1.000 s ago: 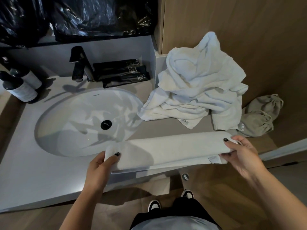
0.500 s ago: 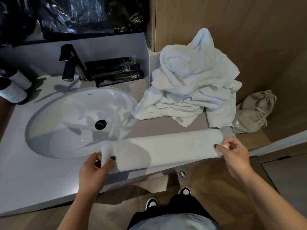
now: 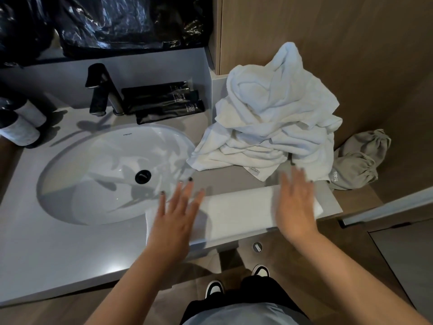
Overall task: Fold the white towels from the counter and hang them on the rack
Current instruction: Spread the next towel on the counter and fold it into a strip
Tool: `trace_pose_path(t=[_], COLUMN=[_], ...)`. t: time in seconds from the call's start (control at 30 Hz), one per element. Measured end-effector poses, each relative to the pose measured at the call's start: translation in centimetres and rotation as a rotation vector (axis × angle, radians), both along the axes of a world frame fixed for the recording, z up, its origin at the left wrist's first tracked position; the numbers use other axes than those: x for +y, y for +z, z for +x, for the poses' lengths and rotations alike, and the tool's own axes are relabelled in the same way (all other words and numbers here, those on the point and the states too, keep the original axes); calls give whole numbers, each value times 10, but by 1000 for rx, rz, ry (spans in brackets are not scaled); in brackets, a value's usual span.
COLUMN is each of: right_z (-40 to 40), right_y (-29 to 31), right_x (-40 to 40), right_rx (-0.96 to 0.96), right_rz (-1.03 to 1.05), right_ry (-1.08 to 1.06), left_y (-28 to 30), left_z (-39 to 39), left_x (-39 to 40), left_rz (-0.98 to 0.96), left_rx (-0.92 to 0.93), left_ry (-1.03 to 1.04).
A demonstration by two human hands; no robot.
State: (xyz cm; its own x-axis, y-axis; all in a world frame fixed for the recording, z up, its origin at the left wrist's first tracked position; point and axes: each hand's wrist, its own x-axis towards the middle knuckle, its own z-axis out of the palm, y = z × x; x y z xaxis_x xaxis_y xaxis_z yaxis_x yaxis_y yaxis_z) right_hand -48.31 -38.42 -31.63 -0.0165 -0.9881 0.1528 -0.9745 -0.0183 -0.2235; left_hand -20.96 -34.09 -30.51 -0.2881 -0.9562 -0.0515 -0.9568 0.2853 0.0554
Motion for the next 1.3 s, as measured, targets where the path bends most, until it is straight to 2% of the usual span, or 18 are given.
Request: trace_pose_path(t=[0.03, 0.1, 0.13, 0.2, 0.27, 0.43, 0.57, 0.67, 0.77, 0.9, 1.0, 1.1, 1.17, 1.23, 1.3], right_z=[13, 41, 55, 75, 88, 97, 90, 87, 93, 107, 113, 116, 116, 114, 112], right_y=[5, 14, 14, 3, -6, -9, -4, -7, -11, -17, -19, -18, -18, -19, -21], right_x=[-3, -4, -3, 3, 8, 8, -5, -14, -17, -9, -4, -3, -4, -5, -5], right_rx=[0, -3, 21, 97, 170, 117, 68, 56, 60, 138, 148, 161, 159, 149, 125], right_rz=[49, 228, 288, 275, 294, 244, 263, 213, 110, 23, 22, 54, 61, 55, 32], right_ry=[186, 492, 583, 648, 621, 586, 569, 517, 376, 310, 271, 233, 216, 220, 264], left_y=[-1, -6, -10, -14, -23, -33, -33, -31, -31, -35, -34, -29, -24, -22, -24], left_z=[-4, -5, -2, 2, 10, 28, 39, 42, 42, 44, 50, 52, 46, 35, 23], left_x=[-6, -14, -14, -13, -14, -18, -26, -37, -43, -43, -48, -58, -60, -51, -30], left_rz=[75, 222, 224, 160, 102, -7, -84, -36, 37, 6, 35, 171, 211, 63, -66], left_rx=[-33, 46, 103, 225, 230, 200, 129, 83, 146, 229, 288, 330, 238, 153, 187], left_ry=[-72, -60, -45, -7, -4, -59, 23, 79, 56, 24, 24, 74, 119, 117, 59])
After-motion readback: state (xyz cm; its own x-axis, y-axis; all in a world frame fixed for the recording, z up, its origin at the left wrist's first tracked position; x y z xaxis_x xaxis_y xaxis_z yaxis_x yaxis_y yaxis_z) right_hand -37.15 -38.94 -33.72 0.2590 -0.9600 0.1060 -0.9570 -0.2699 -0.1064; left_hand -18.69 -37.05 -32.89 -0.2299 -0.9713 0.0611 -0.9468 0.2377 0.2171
